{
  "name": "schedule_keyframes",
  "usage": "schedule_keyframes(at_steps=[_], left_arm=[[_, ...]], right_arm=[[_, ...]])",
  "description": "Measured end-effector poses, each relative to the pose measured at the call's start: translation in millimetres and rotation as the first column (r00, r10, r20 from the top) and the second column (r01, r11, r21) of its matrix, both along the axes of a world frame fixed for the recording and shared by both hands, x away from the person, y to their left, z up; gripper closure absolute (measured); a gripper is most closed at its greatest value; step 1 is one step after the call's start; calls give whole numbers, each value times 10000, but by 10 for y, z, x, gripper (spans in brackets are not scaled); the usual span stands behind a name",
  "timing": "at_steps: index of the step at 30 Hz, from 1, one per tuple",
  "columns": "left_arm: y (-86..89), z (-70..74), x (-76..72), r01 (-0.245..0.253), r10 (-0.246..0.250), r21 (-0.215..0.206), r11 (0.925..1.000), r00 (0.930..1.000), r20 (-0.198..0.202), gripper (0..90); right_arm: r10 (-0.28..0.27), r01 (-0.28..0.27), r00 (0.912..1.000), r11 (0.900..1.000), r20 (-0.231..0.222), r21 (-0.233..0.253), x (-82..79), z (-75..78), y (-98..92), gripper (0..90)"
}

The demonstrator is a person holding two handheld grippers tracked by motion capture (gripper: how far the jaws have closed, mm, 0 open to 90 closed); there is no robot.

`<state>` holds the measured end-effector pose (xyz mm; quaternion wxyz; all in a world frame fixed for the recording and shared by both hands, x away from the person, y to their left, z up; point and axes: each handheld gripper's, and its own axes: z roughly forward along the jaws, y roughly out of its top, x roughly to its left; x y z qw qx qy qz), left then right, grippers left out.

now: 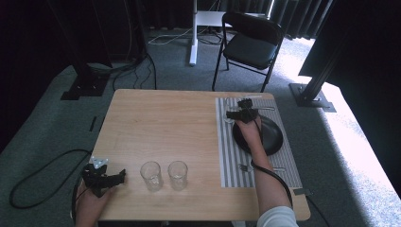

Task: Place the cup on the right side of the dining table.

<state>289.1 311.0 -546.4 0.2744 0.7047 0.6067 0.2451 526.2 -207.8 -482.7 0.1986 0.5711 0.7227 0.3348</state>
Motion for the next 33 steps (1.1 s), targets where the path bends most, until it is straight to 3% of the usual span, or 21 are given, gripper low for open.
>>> schedule_keyframes(at_steps=[6,10,15,16,33], left_arm=[[0,0,0,1,-1,1,10000,10000,-2,11],[-1,-1,1,-15,15,-15,10000,10000,16,11],[-1,-1,1,-17,17,-17,10000,10000,17,12],[0,0,0,2,-2,1,10000,10000,-2,12],[0,0,0,-6,6,-5,10000,10000,6,12]], right_arm=[[-151,151,9998,9999,100,14,-139,6,-41,116],[-65,63,10000,9992,61,384,-272,1,-99,116],[86,-85,10000,9995,-24,303,-377,-23,-116,116],[101,-101,9999,9999,17,106,-426,-32,-120,116],[-5,-18,9994,9977,340,684,-787,28,-277,117]])
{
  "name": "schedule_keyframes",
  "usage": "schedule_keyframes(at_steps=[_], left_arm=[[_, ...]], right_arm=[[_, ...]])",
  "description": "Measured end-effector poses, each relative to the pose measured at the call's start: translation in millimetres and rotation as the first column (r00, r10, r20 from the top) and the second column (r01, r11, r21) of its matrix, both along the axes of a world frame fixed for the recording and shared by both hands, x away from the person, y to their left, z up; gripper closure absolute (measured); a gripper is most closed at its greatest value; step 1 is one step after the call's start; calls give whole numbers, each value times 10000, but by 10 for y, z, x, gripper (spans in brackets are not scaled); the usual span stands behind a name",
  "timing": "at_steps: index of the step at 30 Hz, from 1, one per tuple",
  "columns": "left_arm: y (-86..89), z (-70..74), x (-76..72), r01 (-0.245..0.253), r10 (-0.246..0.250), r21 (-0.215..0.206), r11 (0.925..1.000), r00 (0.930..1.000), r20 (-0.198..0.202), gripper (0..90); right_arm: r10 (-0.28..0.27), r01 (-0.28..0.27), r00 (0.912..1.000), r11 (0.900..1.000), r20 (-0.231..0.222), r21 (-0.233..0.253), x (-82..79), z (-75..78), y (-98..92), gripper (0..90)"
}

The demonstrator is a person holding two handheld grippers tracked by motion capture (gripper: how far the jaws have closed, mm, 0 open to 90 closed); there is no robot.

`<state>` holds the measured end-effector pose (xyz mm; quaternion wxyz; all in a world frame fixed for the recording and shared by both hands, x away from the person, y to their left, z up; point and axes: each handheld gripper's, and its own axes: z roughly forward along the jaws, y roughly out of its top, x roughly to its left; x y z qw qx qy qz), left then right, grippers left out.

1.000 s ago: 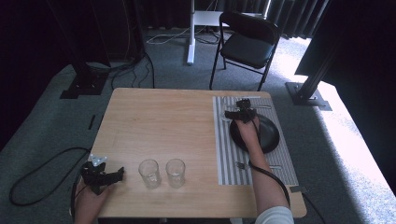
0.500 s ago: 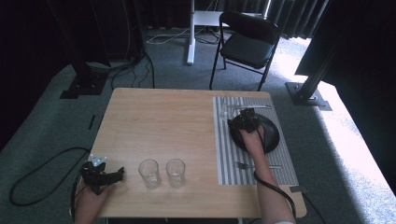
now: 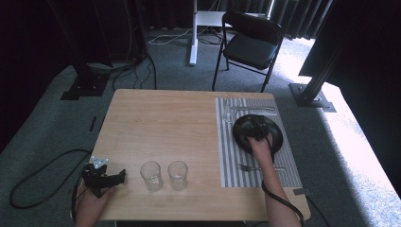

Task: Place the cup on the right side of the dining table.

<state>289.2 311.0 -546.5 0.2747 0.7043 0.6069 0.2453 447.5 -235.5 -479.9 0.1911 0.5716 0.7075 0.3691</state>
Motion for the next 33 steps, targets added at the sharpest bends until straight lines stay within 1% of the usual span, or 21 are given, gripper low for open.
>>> schedule_keyframes(at_steps=[2,3,6,12,14,15,19,22,23,24,25,30,33], left_arm=[[-1,-1,0,-9,9,-14,10000,10000,11,12],[-1,-1,1,-8,8,-12,10000,10000,10,11],[-1,0,1,-7,7,-12,10000,10000,10,12],[-1,-1,0,-10,10,-11,10000,10000,11,12],[-1,-1,0,-10,10,-11,10000,10000,11,12],[-2,-1,0,-14,14,-16,10000,10000,14,11],[-1,0,1,-9,9,-11,10000,10000,11,12],[-1,0,1,-11,11,-13,10000,10000,10,12],[-1,0,1,-9,9,-11,10000,10000,10,12],[-1,0,1,-9,9,-11,10000,10000,10,11],[-1,0,1,-8,8,-11,10000,10000,10,12],[-1,0,1,-6,6,-10,10000,10000,9,11],[-1,0,1,-8,8,-11,10000,10000,10,12]], right_arm=[[3,-3,10000,10000,64,80,-74,9,-8,117],[14,-15,10000,10000,87,18,-94,9,-10,117],[14,-15,10000,10000,80,91,-155,15,-20,118],[-35,33,9997,10000,261,76,-276,46,-49,118],[-53,52,9996,10000,289,59,-297,50,-55,118],[-70,68,9995,10000,294,72,-345,59,-76,118],[-94,92,9996,9999,279,76,-425,63,-119,119],[-93,90,9995,9999,310,101,-460,59,-142,119],[-63,60,9995,9999,296,110,-503,51,-167,118],[-63,60,9995,9999,296,110,-503,51,-167,118],[-91,86,9996,9998,283,180,-542,40,-191,119],[-145,138,9994,9997,320,207,-651,17,-261,119],[-178,173,9991,9997,376,148,-722,6,-304,119]])
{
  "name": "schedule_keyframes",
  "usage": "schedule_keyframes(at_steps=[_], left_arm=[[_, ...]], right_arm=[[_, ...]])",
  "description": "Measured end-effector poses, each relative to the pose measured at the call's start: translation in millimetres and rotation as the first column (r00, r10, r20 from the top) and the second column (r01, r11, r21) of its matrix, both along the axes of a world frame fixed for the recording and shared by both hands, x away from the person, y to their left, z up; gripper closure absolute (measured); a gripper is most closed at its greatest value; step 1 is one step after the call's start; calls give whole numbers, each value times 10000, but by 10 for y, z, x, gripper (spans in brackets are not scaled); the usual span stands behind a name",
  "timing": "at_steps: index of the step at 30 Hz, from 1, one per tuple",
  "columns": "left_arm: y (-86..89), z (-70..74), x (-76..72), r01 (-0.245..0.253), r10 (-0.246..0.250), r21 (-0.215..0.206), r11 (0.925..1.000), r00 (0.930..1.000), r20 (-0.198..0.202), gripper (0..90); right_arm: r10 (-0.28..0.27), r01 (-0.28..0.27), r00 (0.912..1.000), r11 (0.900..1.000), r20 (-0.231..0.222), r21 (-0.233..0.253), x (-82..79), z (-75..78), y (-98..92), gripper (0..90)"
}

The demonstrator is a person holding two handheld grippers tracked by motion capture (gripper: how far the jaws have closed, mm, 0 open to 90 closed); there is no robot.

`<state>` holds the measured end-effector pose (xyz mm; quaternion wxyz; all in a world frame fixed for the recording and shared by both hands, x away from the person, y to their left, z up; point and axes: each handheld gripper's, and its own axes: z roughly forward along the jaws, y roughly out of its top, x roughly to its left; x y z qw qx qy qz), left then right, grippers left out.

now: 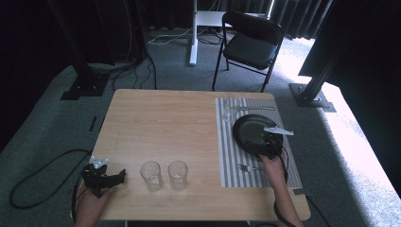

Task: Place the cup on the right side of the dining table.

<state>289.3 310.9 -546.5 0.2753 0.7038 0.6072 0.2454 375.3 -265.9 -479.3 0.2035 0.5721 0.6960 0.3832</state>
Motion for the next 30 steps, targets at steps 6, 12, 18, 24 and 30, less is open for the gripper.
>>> schedule_keyframes(at_steps=[6,12,18,24,30], left_arm=[[0,0,0,1,-1,1,10000,10000,0,12],[0,0,0,0,0,0,10000,10000,1,12],[0,0,0,1,-1,1,10000,10000,0,12],[1,1,0,4,-4,5,10000,10000,-17,11],[-1,1,0,-9,9,-11,10000,10000,-6,12]], right_arm=[[-152,153,9997,9999,190,-80,-129,-25,-74,119],[-212,215,9991,9997,354,-76,-242,-53,-129,119],[-196,204,9990,9996,407,-174,-361,-107,-169,119],[-140,148,9992,9997,377,-216,-512,-185,-218,119],[-204,211,9991,9996,361,-193,-634,-237,-272,119]])
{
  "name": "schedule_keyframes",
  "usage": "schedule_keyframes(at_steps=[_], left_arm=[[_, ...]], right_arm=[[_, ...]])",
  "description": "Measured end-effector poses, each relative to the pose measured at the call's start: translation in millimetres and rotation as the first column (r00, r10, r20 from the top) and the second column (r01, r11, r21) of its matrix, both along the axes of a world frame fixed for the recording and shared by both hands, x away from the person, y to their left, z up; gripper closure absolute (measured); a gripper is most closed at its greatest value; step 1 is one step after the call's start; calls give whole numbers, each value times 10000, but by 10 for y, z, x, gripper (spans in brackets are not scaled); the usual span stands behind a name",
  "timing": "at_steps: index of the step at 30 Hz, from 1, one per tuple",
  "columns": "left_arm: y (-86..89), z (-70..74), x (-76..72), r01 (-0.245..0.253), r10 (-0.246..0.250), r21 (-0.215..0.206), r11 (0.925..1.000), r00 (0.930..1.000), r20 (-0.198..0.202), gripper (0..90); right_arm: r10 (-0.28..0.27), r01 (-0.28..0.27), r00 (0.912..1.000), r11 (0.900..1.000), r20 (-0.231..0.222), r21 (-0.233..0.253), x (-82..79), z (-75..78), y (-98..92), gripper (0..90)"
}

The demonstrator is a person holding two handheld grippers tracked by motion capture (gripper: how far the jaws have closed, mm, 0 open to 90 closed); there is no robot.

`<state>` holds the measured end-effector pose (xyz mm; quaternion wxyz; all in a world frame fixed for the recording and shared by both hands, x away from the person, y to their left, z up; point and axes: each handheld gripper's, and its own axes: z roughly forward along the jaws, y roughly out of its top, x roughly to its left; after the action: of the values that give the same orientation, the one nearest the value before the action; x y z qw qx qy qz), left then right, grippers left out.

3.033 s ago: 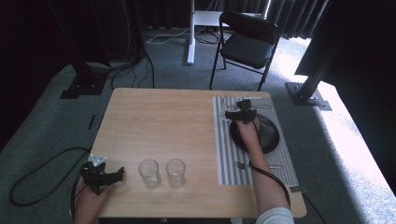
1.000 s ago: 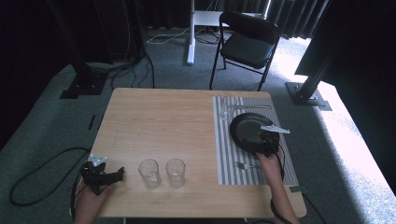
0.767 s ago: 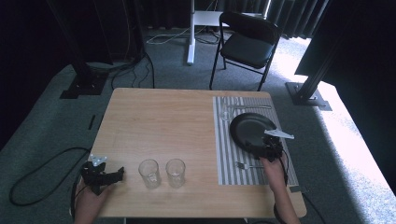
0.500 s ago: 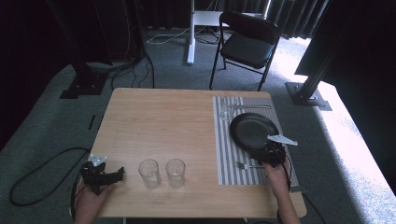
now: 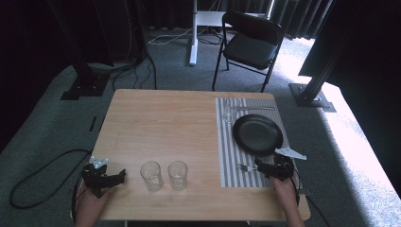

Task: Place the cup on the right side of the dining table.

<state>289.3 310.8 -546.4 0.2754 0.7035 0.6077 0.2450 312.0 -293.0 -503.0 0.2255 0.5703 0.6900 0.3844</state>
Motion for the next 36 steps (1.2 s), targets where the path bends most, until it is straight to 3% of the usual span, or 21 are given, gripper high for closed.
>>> schedule_keyframes(at_steps=[14,19,36], left_arm=[[0,0,0,1,-1,1,10000,10000,1,12],[0,0,0,1,-1,1,10000,10000,-1,11],[0,0,0,2,-2,0,10000,10000,1,11]], right_arm=[[-401,399,9991,9991,-147,-142,-293,-218,-148,119],[-511,503,9985,9980,-204,-393,-385,-267,-196,119],[-1013,984,9934,9937,-546,-536,-563,-391,-422,119]])
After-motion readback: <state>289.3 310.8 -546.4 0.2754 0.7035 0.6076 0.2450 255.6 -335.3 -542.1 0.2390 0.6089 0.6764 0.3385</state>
